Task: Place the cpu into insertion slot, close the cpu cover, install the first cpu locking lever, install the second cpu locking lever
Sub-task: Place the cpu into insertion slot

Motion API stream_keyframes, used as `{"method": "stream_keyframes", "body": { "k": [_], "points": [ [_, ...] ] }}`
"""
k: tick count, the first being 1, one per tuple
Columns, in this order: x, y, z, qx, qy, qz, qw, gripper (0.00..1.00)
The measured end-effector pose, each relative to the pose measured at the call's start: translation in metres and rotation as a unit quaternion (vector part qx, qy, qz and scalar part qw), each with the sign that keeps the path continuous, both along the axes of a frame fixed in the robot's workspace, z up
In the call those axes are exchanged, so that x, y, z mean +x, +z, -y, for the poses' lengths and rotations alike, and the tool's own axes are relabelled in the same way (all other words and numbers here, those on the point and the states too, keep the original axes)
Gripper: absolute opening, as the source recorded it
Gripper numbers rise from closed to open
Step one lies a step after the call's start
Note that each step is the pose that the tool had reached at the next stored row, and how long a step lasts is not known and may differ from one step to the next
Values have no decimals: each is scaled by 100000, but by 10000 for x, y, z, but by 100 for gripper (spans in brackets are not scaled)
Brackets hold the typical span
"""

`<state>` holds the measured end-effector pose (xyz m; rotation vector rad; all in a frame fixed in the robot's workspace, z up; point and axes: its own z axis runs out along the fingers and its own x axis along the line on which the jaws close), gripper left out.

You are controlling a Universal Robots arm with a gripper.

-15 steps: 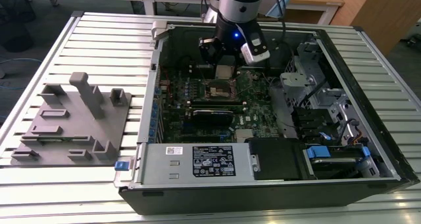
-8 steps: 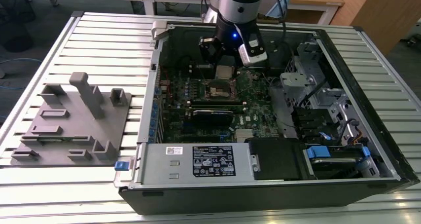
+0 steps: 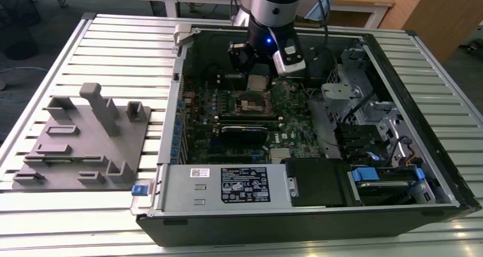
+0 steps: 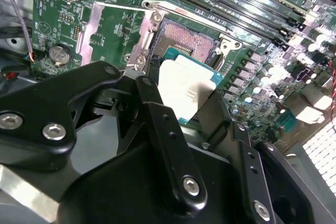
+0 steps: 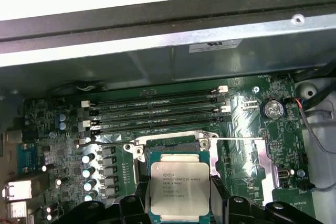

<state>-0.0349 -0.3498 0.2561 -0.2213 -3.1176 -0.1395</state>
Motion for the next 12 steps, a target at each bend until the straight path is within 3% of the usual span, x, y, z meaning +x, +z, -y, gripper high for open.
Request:
{"method": "stream_keyframes", "body": {
  "k": [4,12],
  "points": [
    [0,-1,0,-1,-1682,-3,99986,54],
    [0,-1,0,0,-1855,0,99983,54]
  ]
}}
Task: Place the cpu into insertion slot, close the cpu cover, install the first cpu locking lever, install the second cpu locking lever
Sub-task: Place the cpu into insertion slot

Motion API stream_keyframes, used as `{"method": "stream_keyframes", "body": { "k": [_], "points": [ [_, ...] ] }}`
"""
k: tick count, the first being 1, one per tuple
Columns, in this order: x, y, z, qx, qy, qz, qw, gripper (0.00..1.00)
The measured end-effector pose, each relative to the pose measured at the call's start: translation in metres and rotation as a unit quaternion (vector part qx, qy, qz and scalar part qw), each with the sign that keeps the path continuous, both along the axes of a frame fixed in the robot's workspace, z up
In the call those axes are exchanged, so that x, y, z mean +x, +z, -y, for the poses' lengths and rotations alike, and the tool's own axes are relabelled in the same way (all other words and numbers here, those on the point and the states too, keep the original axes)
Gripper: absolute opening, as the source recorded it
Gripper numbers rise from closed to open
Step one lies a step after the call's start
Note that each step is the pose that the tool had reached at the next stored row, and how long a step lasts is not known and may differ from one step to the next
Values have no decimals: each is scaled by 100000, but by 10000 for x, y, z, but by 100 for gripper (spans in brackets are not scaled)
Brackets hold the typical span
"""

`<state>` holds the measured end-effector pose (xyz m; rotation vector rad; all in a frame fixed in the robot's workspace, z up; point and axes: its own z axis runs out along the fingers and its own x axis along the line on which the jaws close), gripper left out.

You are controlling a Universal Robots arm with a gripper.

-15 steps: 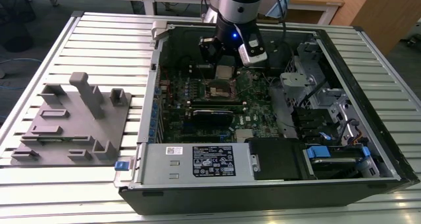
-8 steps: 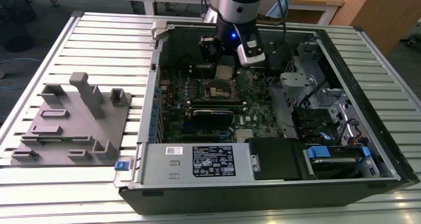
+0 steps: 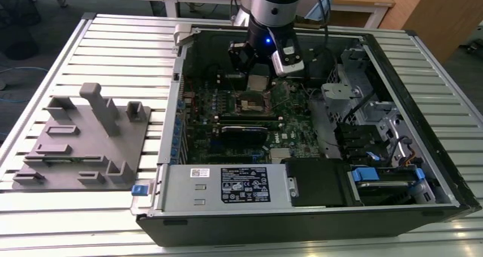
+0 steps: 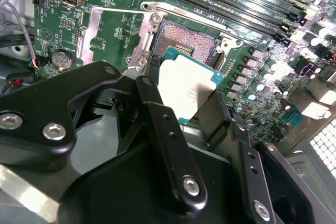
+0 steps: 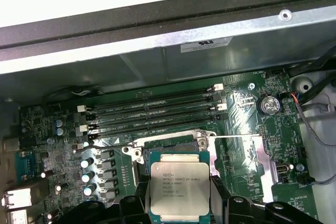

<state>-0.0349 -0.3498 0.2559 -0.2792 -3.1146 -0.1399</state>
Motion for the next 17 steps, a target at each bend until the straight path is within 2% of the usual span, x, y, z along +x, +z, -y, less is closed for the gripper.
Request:
{"method": "stream_keyframes", "body": {
  "k": [7,11,14,17],
  "points": [
    [0,0,0,1,-110,2,100000,54],
    [0,-2,0,-3,-2289,0,99974,54],
    [0,-5,0,0,-4960,0,99877,54],
    [0,-7,0,-1,-7738,0,99700,54]
  ]
}}
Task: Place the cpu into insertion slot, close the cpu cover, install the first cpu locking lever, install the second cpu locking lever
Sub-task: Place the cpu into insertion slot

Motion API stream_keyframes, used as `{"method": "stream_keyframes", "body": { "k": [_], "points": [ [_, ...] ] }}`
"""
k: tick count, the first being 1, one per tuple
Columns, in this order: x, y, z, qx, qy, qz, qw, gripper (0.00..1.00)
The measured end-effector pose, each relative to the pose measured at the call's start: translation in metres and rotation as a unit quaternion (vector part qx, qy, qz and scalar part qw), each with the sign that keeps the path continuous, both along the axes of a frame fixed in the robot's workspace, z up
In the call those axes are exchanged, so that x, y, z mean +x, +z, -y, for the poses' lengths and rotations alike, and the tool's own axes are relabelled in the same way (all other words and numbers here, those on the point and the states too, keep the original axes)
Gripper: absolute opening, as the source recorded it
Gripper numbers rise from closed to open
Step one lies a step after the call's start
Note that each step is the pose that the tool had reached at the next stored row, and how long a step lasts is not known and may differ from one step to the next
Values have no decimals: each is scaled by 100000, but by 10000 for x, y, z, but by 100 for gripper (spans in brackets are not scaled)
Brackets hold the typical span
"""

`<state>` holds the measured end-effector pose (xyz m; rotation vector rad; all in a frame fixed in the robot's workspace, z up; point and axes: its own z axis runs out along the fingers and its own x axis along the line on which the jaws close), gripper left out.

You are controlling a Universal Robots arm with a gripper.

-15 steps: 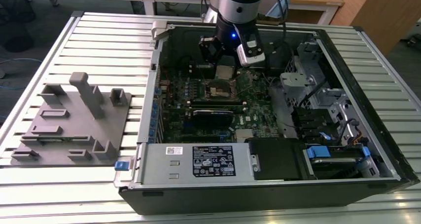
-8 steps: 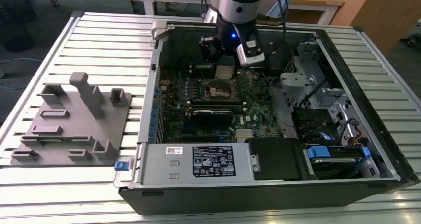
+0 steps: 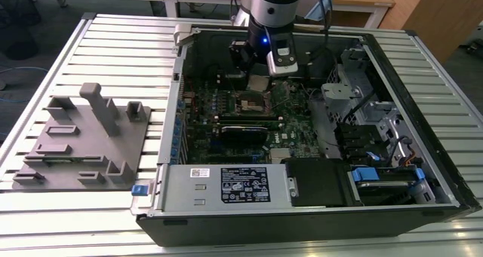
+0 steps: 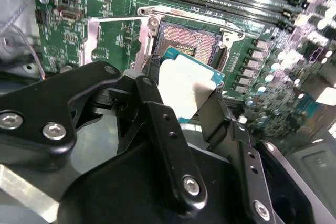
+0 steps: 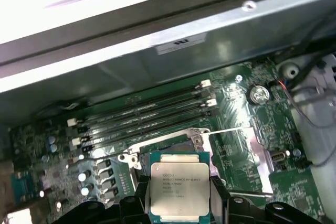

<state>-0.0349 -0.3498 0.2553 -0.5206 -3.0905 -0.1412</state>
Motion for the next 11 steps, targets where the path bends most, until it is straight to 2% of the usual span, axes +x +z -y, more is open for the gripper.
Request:
{"method": "stream_keyframes", "body": {
  "k": [2,11],
  "points": [
    [0,0,0,0,-1126,-4,99994,54],
    [0,0,0,1,-1185,1,99993,54]
  ]
}}
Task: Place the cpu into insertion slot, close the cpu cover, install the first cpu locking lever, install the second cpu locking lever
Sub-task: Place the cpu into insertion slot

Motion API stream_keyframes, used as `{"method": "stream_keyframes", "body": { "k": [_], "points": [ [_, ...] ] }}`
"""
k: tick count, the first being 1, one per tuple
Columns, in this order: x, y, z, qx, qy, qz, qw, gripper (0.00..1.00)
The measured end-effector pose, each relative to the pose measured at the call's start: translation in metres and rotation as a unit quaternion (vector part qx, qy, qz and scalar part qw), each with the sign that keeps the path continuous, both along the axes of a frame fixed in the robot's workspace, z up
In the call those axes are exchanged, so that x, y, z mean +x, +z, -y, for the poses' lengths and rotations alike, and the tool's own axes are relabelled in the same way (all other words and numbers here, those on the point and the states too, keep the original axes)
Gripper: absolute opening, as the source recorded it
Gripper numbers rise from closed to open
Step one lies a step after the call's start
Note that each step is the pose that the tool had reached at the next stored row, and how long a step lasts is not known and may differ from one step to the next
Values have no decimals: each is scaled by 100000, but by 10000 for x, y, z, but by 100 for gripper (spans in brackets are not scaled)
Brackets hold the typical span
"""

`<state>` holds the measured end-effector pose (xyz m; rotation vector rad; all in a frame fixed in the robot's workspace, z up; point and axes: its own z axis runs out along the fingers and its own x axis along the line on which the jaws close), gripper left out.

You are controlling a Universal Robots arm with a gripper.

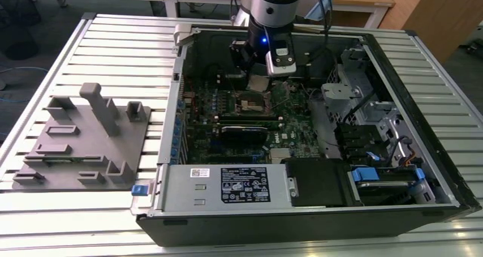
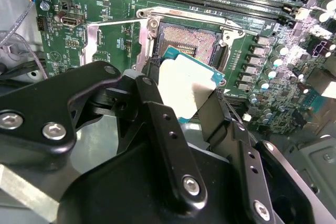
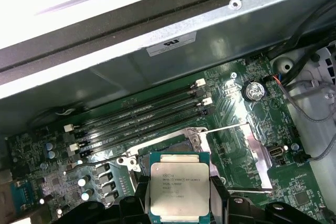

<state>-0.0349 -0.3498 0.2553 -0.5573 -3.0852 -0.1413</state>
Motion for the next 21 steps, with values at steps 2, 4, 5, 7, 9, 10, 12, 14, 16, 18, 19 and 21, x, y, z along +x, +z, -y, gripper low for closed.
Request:
{"method": "stream_keyframes", "body": {
  "k": [2,4,5,7,9,10,12,14,16,18,19,21],
  "points": [
    [0,0,0,-5,-520,-1,99999,54],
    [0,-1,0,-5,-1349,-2,99991,54],
    [0,-1,0,-3,-1633,-6,99987,54],
    [0,-1,0,-4,-1661,-3,99986,54],
    [0,-1,0,0,-1668,-1,99986,54],
    [0,-1,0,-2,-1665,0,99986,54],
    [0,-1,0,-5,-1846,0,99983,54],
    [0,-2,0,-2,-2301,-4,99974,54],
    [0,-2,0,0,-2331,-1,99973,54],
    [0,-2,0,-1,-2348,-1,99972,54],
    [0,-2,0,-2,-2350,0,99972,54],
    [0,-2,0,-2,-2356,-1,99972,54]
  ]
}}
